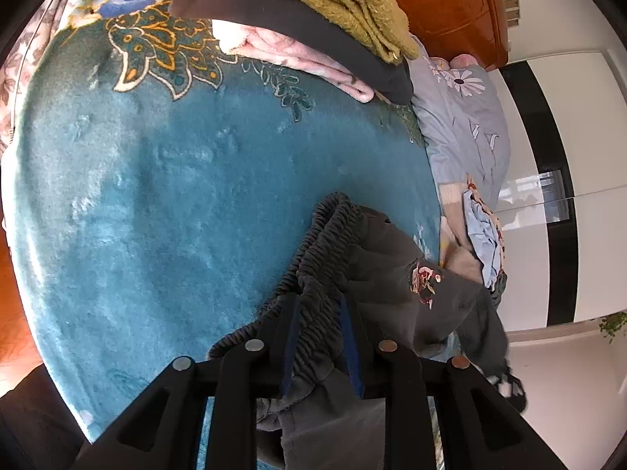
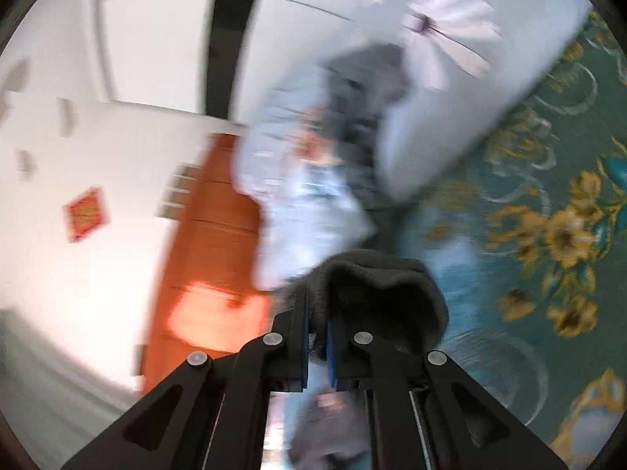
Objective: Fold clothes
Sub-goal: 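Release the garment from the right gripper and reposition it near the cuff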
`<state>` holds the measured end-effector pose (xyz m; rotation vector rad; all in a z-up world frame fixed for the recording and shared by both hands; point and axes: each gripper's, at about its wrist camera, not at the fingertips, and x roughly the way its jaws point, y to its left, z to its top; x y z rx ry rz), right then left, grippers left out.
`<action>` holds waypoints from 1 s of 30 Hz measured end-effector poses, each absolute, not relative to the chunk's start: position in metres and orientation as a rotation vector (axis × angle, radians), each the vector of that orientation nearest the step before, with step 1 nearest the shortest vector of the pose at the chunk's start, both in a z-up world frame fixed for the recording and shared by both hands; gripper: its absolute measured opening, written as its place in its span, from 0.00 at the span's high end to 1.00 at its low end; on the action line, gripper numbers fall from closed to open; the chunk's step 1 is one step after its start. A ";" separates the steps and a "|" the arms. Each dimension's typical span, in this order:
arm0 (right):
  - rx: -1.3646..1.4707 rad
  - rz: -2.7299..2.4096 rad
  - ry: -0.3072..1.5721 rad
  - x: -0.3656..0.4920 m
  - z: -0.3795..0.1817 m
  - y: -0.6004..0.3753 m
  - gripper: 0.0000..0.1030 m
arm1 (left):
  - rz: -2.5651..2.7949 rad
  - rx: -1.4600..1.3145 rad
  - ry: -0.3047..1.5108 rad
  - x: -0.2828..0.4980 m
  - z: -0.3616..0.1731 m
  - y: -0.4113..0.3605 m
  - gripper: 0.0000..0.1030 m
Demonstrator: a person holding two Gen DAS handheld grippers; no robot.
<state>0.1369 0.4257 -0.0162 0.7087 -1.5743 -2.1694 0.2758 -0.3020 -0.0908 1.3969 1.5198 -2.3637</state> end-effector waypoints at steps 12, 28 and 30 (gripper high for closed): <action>0.609 -2.442 -1.522 0.199 0.049 0.502 0.96 | -2.417 1.431 1.464 0.253 -0.082 -0.285 0.65; 1.385 -2.203 -1.178 0.227 -0.084 0.383 0.50 | -2.315 1.516 1.275 0.208 -0.103 -0.286 0.50; 1.415 -2.181 -1.244 0.229 -0.104 0.378 0.43 | -2.305 1.535 1.273 0.208 -0.106 -0.284 0.50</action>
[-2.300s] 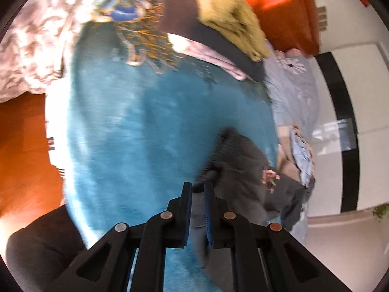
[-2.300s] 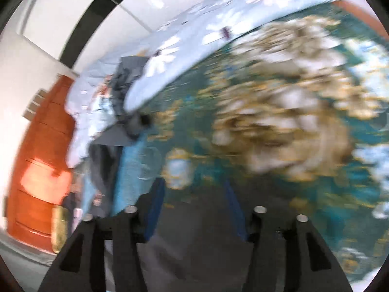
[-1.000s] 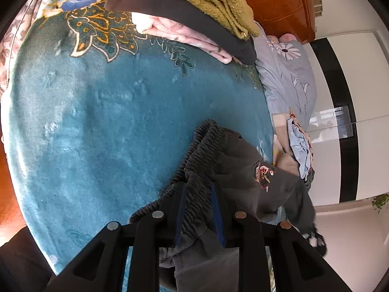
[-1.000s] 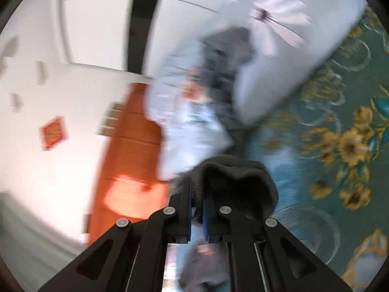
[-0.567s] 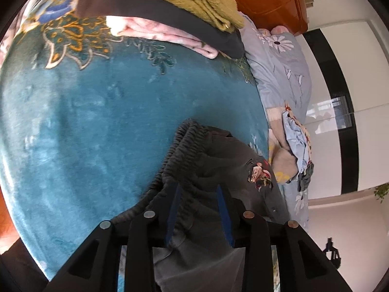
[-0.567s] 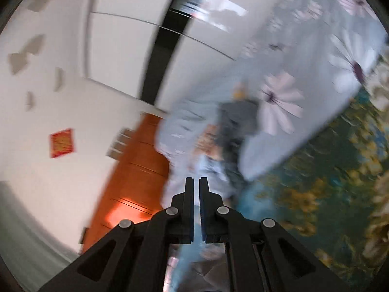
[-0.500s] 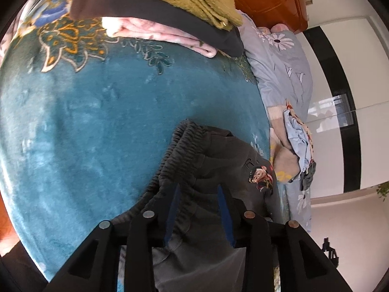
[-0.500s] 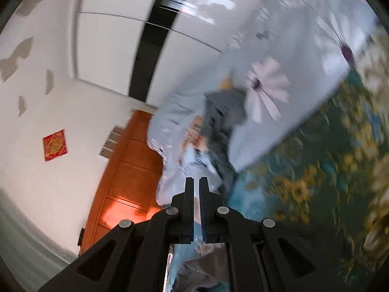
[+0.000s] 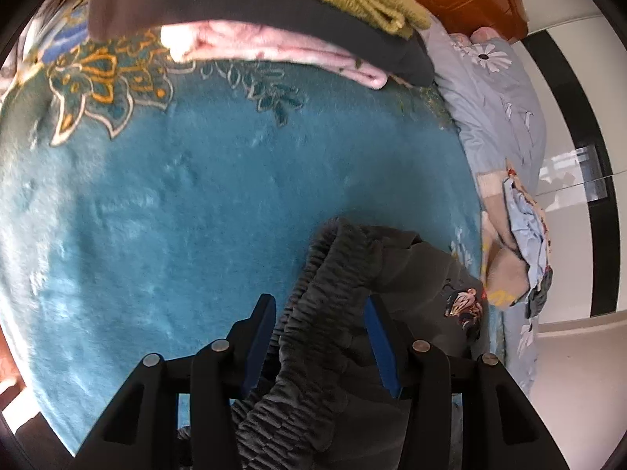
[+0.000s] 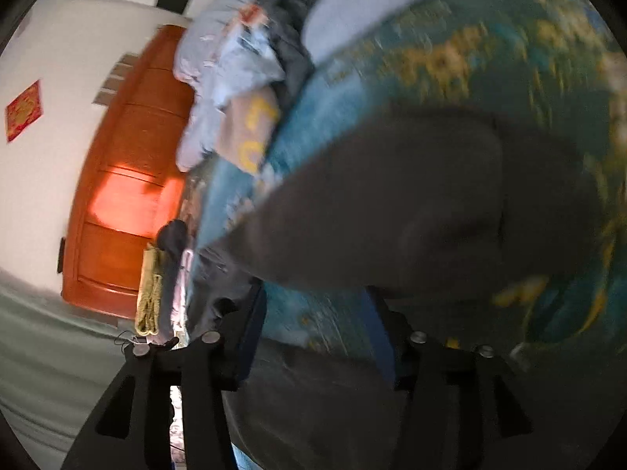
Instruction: Fold clothes
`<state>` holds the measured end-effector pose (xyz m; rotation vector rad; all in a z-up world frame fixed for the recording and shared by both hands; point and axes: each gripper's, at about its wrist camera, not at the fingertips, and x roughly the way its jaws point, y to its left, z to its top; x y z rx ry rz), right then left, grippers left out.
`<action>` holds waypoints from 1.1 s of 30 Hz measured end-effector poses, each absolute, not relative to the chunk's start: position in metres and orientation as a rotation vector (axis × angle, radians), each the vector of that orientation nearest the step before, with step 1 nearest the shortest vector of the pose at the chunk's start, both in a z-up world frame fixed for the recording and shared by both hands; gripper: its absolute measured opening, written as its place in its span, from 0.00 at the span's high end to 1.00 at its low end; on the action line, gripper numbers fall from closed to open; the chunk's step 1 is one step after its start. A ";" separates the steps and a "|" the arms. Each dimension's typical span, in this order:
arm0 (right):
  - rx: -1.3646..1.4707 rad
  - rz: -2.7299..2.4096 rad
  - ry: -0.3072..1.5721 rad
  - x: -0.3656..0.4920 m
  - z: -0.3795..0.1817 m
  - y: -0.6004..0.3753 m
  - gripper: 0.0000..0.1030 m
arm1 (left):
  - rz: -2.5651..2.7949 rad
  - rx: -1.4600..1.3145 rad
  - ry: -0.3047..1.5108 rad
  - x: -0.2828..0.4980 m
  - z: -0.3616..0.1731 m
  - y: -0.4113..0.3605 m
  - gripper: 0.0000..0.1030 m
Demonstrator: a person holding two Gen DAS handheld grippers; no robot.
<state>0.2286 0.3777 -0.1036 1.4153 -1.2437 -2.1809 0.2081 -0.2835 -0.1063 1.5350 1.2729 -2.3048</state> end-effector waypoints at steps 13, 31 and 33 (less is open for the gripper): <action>1.314 -2.198 -1.662 0.231 -0.135 0.395 0.91 | -2.311 1.556 1.268 0.213 -0.107 -0.280 0.50; 1.173 -2.488 -1.447 0.039 -0.074 0.407 0.86 | -2.296 1.550 1.274 0.207 -0.112 -0.300 0.50; 1.194 -2.443 -1.480 0.032 -0.085 0.404 0.74 | -2.291 1.560 1.268 0.204 -0.113 -0.300 0.46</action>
